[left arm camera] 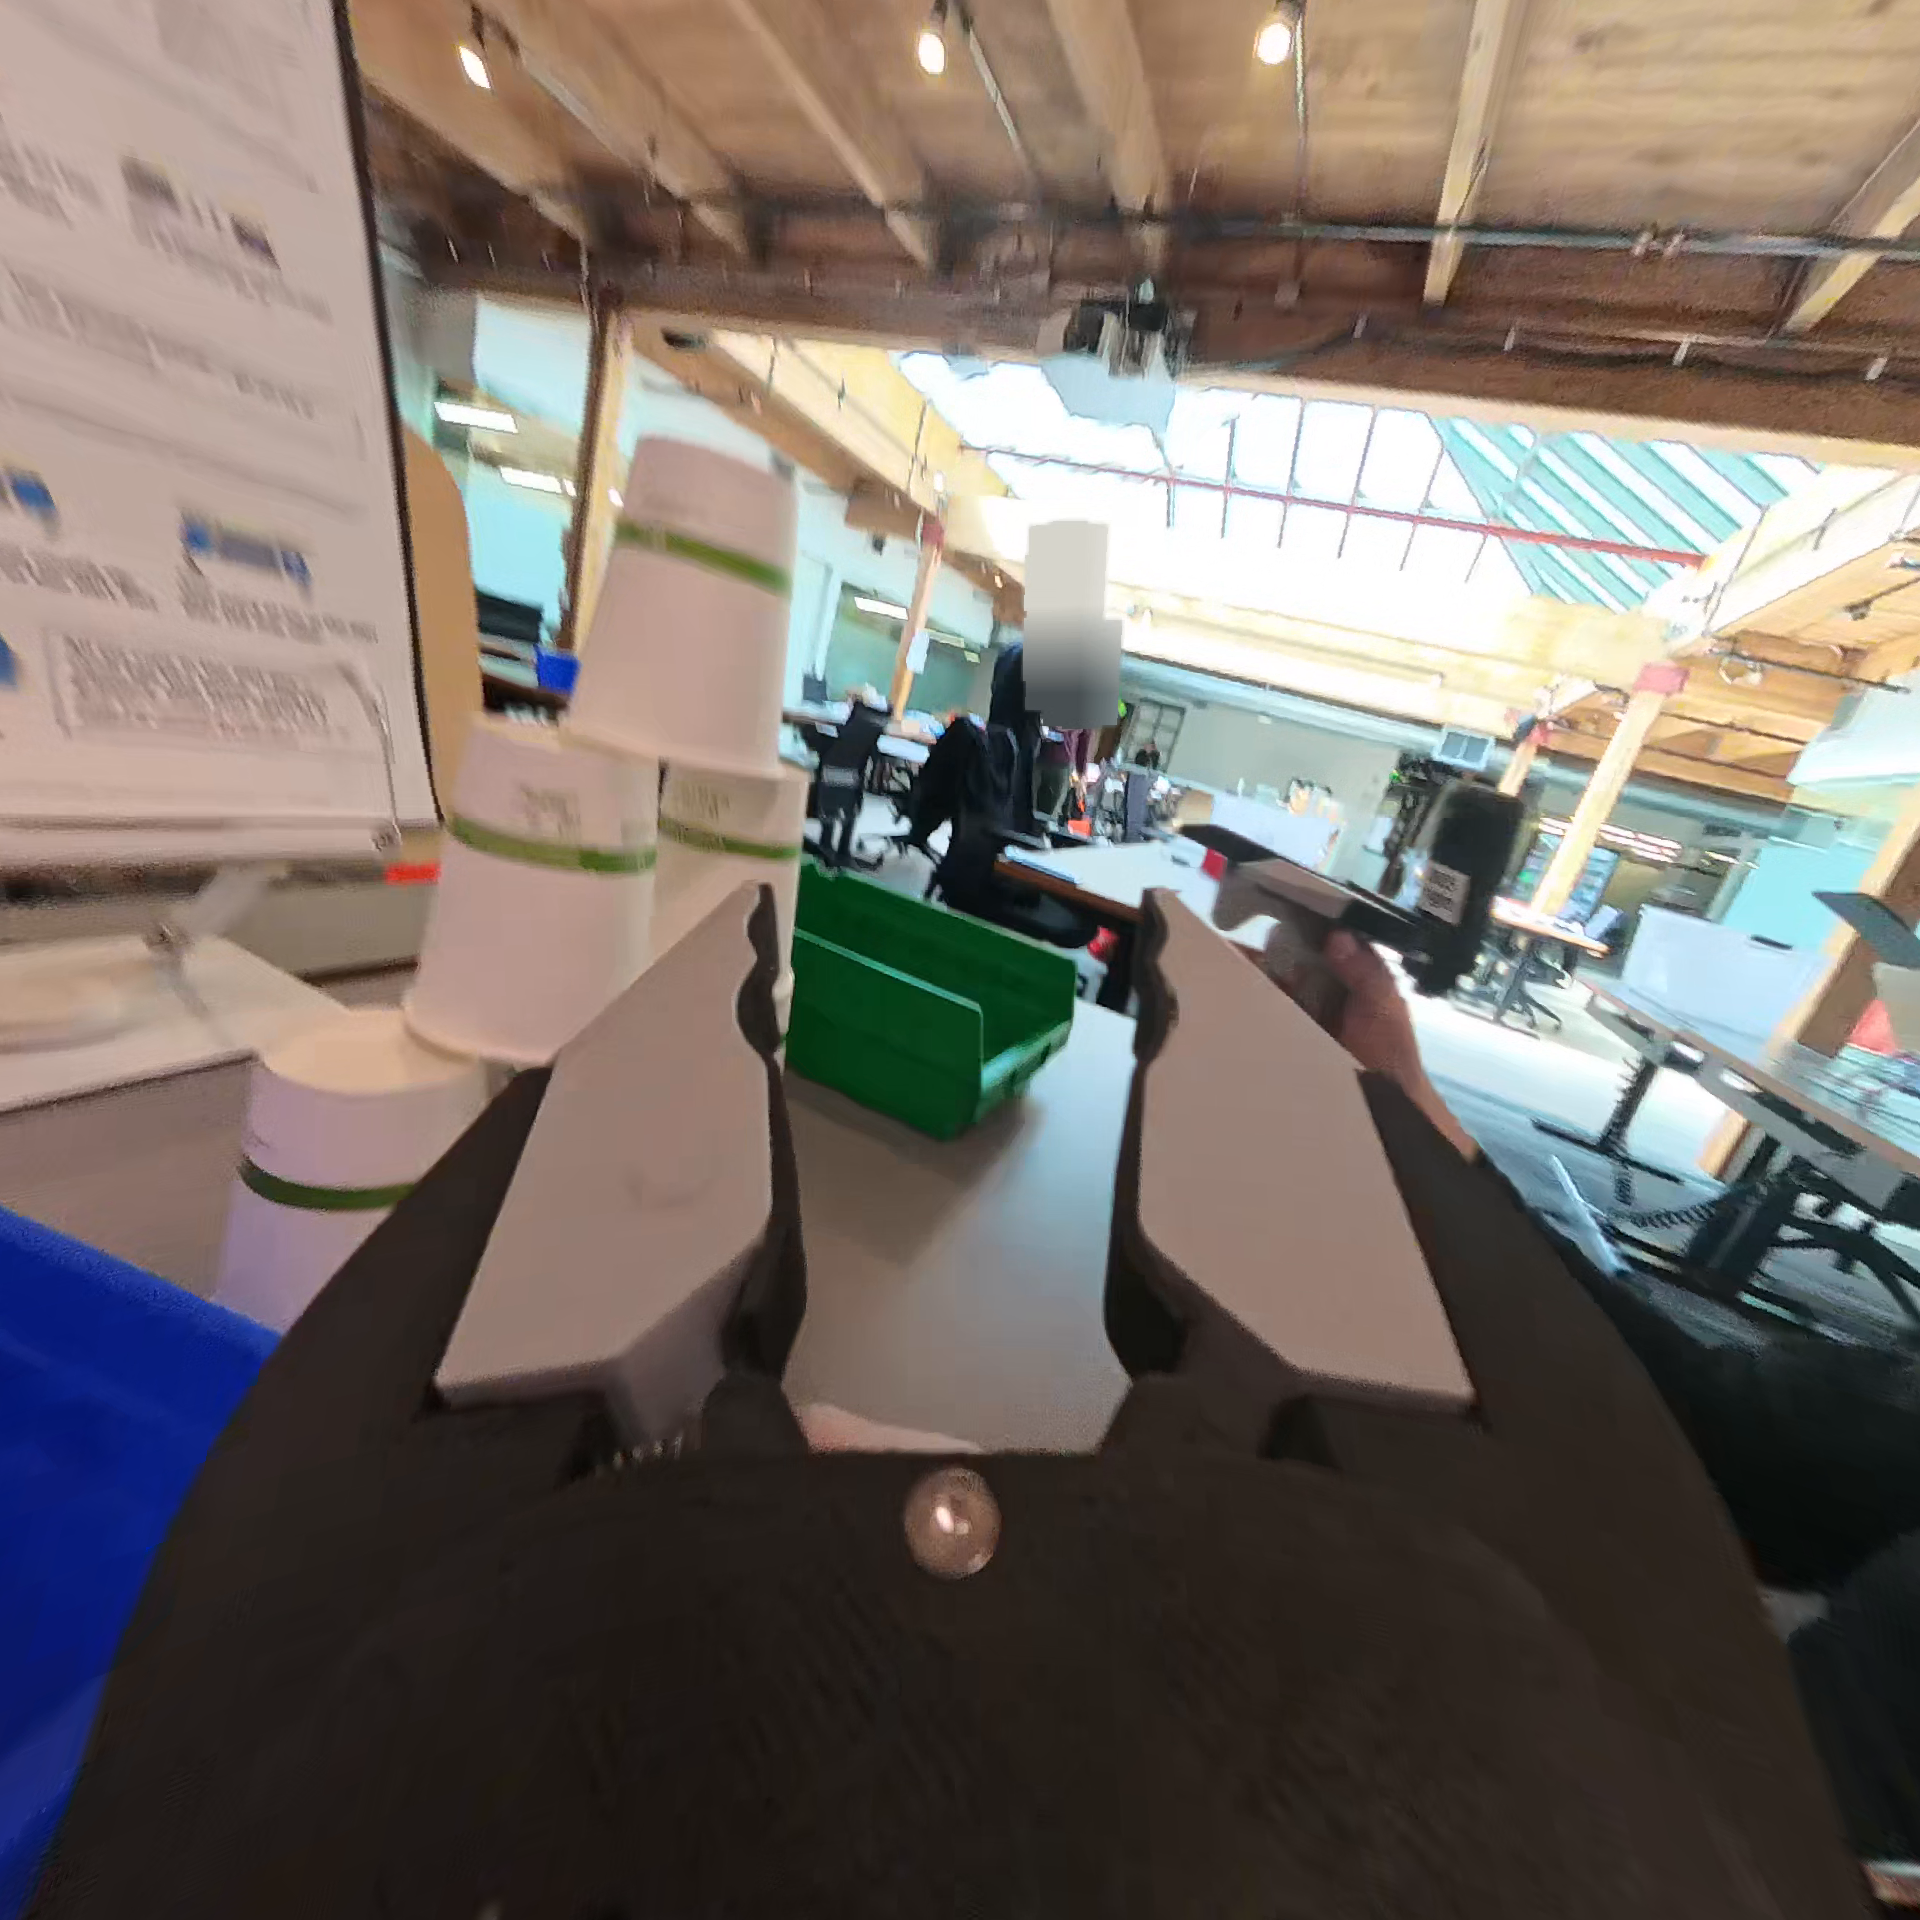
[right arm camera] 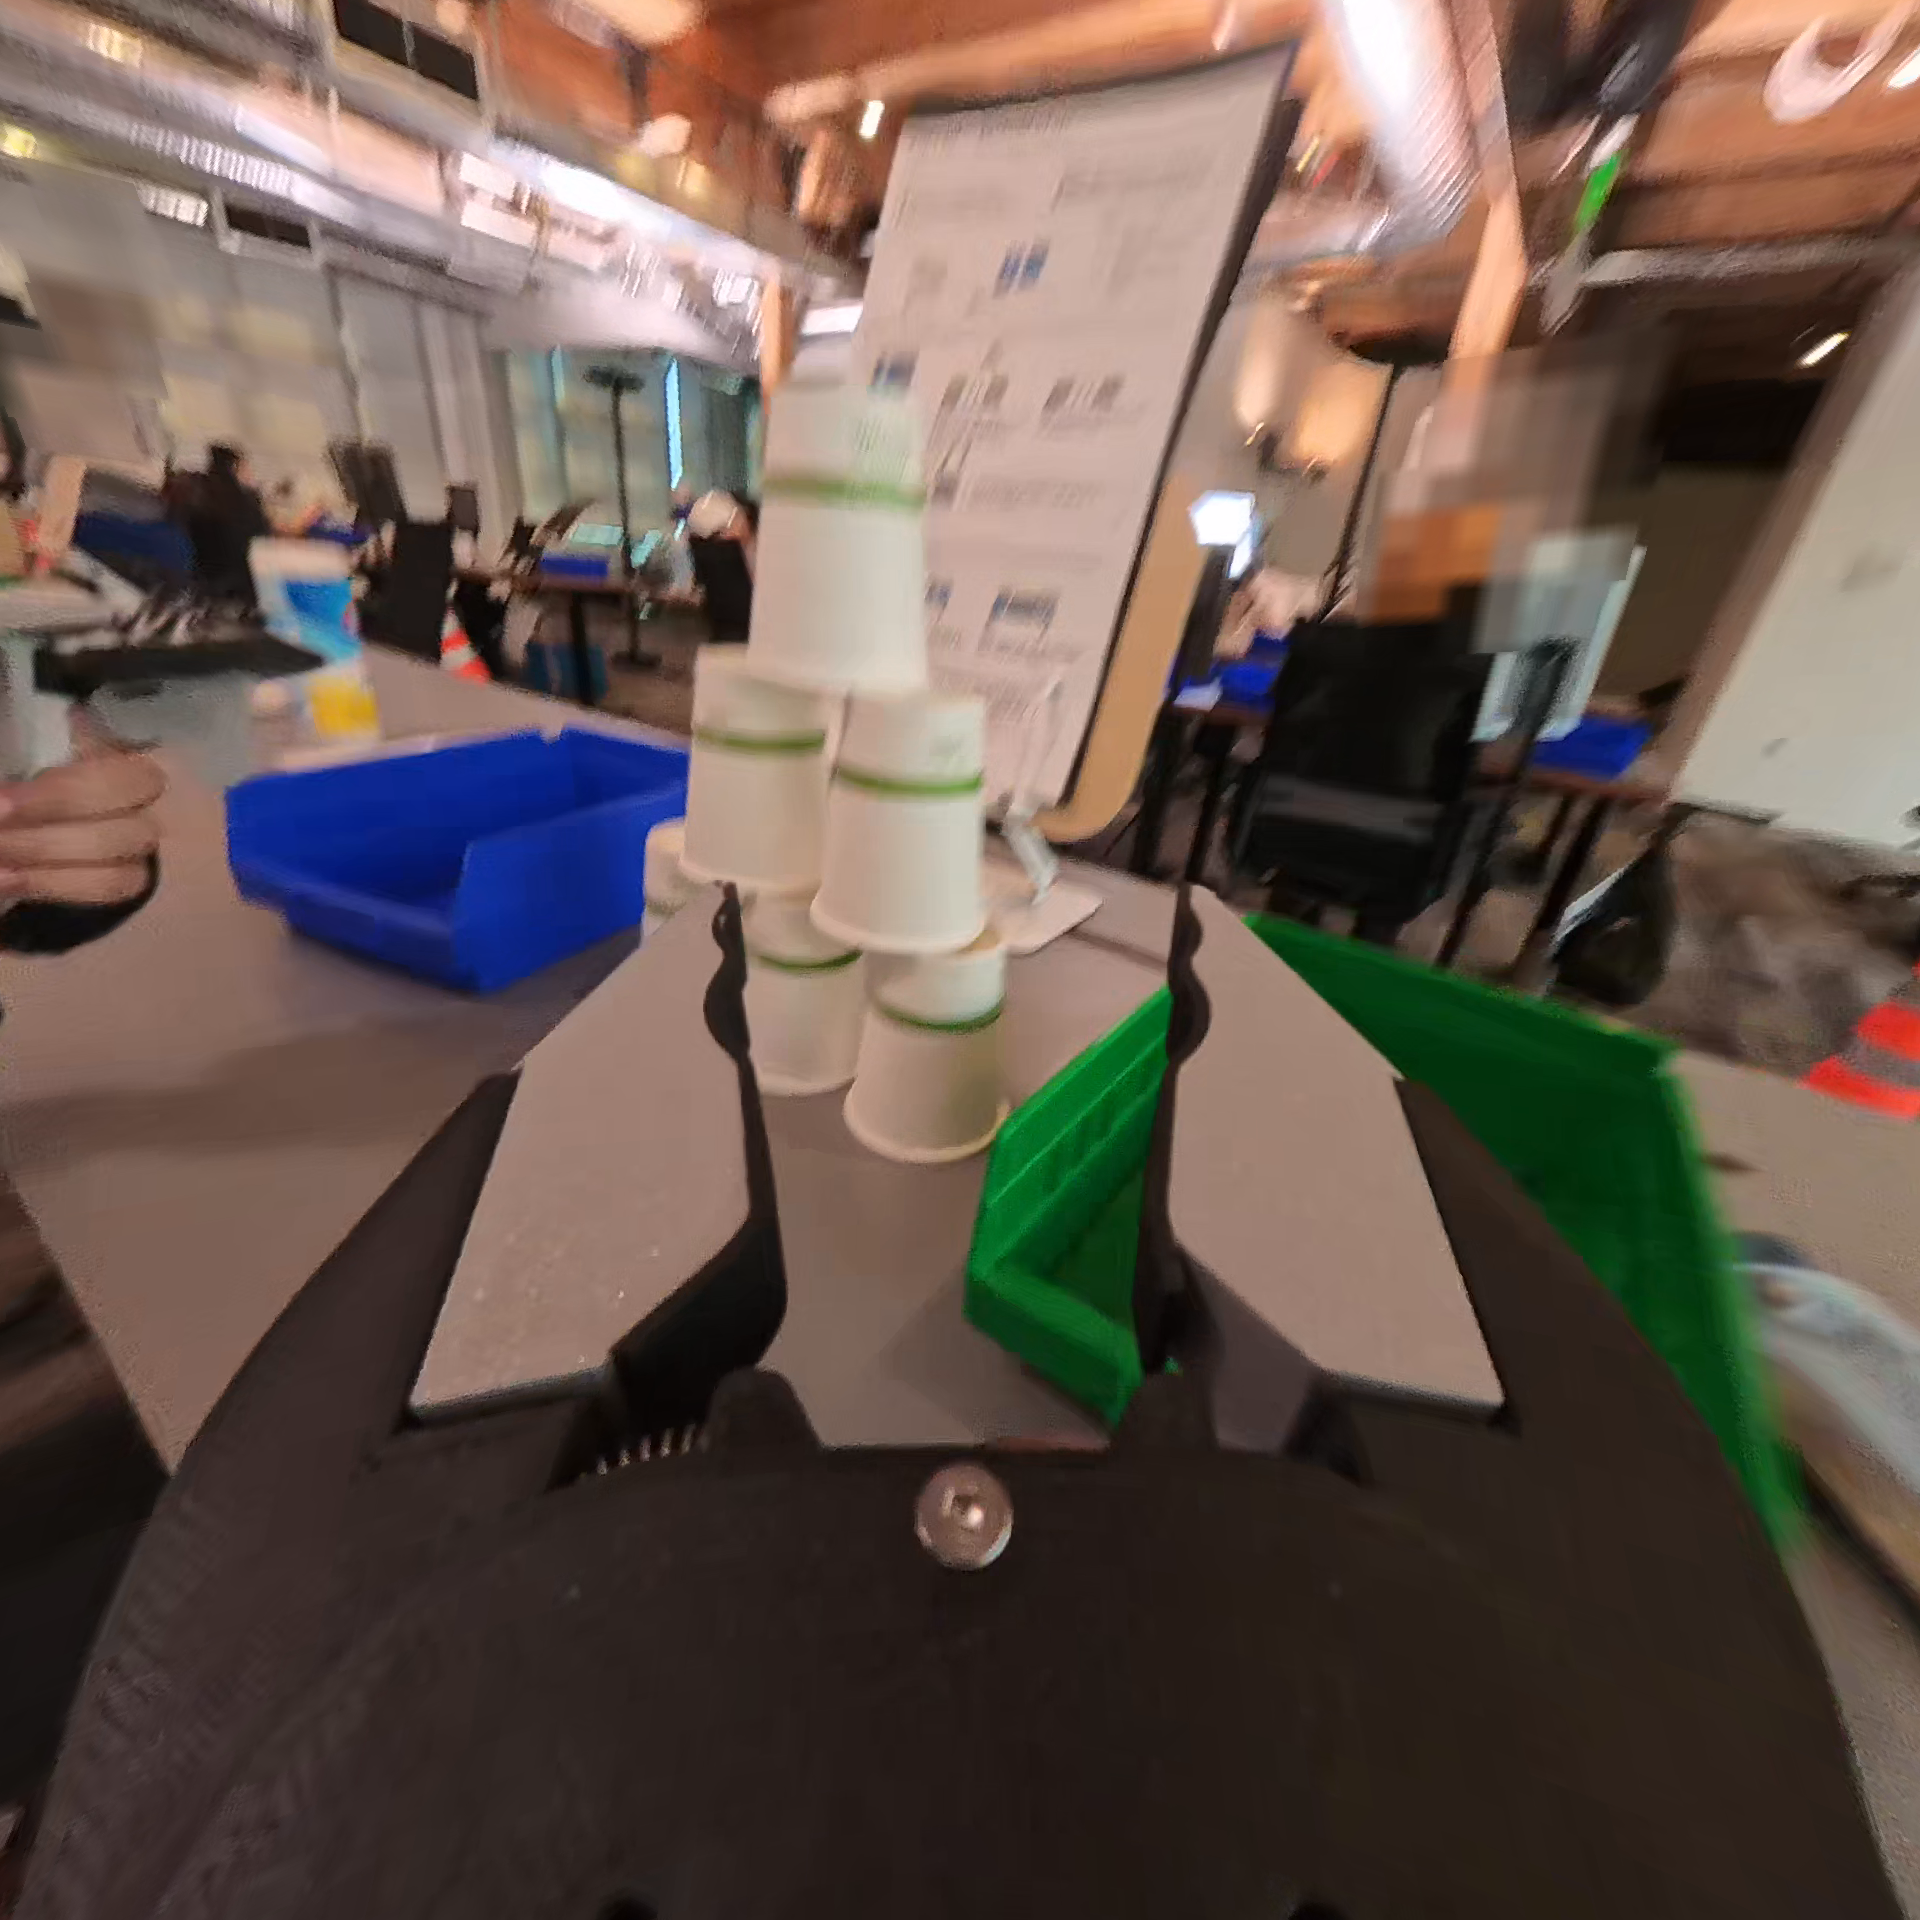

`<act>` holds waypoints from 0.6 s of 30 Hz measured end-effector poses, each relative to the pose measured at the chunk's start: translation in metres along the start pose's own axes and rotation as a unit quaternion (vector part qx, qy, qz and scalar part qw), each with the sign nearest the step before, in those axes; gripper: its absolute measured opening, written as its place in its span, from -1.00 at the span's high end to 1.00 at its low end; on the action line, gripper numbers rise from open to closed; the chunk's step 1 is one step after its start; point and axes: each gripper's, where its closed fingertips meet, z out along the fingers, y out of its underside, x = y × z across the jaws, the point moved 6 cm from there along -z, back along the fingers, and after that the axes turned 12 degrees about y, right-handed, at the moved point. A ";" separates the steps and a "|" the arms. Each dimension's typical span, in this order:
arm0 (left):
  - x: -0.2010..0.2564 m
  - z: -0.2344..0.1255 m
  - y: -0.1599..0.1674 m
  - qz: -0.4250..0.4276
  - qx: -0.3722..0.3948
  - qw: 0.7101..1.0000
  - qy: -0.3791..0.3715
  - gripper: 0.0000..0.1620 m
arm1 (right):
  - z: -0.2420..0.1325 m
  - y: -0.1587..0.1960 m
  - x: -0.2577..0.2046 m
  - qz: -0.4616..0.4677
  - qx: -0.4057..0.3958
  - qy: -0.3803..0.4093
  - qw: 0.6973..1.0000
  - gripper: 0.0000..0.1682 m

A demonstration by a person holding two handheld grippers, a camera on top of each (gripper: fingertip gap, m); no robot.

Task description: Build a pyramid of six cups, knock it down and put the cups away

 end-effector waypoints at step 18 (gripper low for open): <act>-0.056 0.052 0.151 0.030 -0.318 0.945 -0.071 0.54 | 0.044 0.142 -0.075 -0.113 -0.216 -0.080 0.967 0.72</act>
